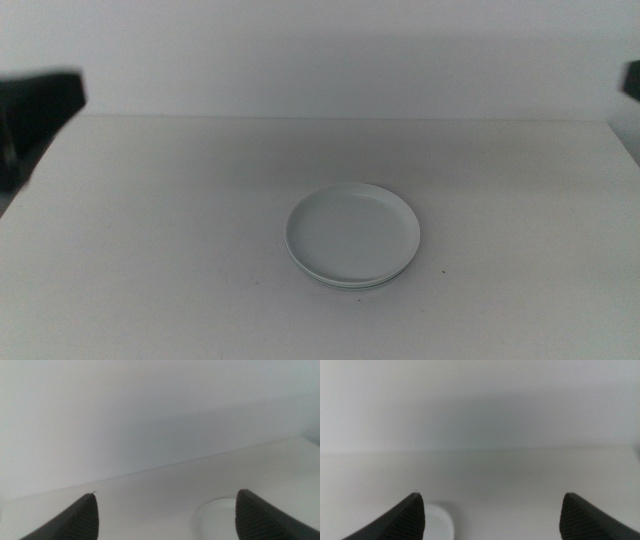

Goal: Stack the three bowls on top of each other.

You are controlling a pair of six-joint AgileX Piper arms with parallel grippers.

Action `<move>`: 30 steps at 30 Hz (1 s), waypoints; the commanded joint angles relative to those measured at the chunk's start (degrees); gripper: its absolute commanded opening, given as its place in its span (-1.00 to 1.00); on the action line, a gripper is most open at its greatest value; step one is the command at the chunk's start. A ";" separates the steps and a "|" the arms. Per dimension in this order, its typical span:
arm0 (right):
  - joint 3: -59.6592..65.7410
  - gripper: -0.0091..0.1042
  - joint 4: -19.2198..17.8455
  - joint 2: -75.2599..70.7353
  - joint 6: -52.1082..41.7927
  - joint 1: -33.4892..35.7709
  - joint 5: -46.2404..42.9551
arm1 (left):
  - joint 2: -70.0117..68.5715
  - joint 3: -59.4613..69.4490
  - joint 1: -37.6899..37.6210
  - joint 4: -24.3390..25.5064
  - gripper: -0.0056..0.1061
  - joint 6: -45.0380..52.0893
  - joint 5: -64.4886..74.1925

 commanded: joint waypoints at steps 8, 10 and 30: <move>6.52 0.48 -14.29 -7.55 8.51 -0.32 -2.68 | -13.93 19.98 10.64 1.15 0.78 -0.19 -6.85; 6.52 0.48 -14.29 -7.45 8.16 -0.32 -3.20 | -16.44 21.49 11.11 2.23 0.78 -0.19 -6.85; 9.94 0.48 -6.46 -10.25 -8.82 -6.12 -13.55 | -23.48 22.01 11.33 2.78 0.78 -0.19 -6.07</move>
